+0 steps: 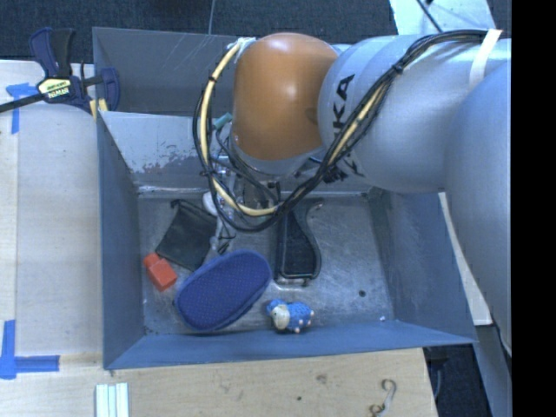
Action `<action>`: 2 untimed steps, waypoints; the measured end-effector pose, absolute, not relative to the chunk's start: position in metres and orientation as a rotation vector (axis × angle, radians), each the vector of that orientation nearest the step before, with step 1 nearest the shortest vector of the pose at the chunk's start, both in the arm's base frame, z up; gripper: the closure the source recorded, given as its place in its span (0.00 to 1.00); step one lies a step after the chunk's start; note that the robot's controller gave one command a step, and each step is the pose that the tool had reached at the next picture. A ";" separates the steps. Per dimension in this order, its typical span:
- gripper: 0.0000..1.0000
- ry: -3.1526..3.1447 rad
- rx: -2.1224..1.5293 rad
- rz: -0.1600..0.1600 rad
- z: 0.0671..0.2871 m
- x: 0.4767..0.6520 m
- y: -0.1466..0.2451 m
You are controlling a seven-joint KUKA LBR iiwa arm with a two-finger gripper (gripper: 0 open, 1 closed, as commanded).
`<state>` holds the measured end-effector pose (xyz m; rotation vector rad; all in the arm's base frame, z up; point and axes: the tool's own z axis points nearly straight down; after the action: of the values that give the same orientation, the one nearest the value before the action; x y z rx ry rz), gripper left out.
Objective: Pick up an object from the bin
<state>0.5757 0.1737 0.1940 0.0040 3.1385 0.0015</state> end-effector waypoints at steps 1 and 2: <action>0.00 3.142 -0.144 0.000 0.067 0.578 0.177; 1.00 3.135 -0.141 0.002 0.071 0.580 0.176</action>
Offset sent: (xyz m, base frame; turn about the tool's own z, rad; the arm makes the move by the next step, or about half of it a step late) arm 0.0030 0.0027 -0.1240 -0.0939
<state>0.5803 0.1762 0.0712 -0.1407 3.1348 0.0021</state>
